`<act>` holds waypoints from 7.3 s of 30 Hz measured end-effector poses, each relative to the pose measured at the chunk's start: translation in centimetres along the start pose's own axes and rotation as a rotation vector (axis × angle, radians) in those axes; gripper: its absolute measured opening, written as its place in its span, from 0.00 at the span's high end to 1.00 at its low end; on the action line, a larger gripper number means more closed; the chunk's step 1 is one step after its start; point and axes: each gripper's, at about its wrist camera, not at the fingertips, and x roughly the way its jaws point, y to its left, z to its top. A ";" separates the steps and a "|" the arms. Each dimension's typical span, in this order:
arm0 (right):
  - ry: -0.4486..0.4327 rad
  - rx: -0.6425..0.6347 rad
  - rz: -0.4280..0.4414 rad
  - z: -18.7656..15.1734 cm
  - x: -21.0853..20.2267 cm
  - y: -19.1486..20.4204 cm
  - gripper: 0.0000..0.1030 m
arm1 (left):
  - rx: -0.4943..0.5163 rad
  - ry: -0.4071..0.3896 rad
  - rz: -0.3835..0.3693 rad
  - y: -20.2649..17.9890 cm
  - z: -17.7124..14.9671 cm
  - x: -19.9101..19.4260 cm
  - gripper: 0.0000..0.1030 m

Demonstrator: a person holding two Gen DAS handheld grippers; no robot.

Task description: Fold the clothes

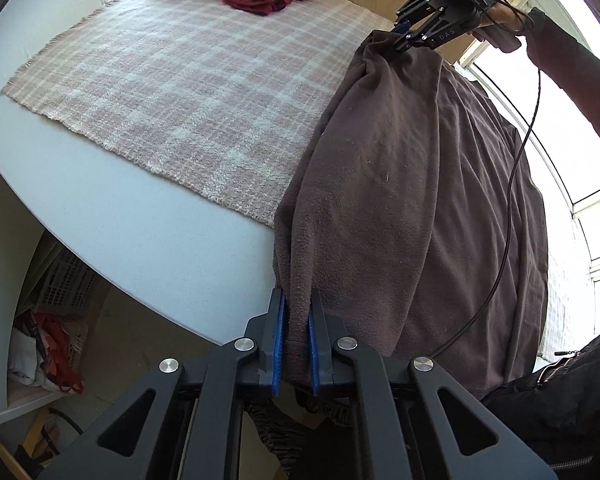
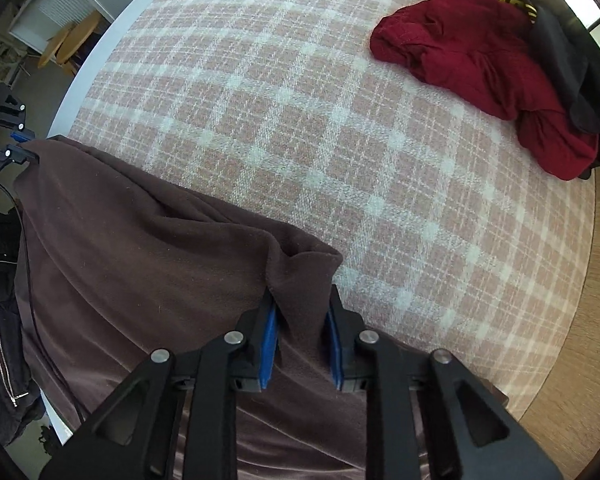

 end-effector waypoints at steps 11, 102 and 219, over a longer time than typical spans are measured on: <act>-0.134 0.054 -0.114 -5.7 -5.1 4.6 0.83 | 0.174 -0.063 -0.070 -6.1 -2.9 -4.0 0.92; -0.340 0.919 -0.218 -38.5 -9.2 22.2 0.26 | 0.672 0.112 -0.333 -26.8 -14.3 0.4 0.81; -0.513 1.167 0.358 -26.4 -4.8 8.3 0.53 | 0.462 -0.054 -0.249 -14.0 -3.8 -6.9 0.86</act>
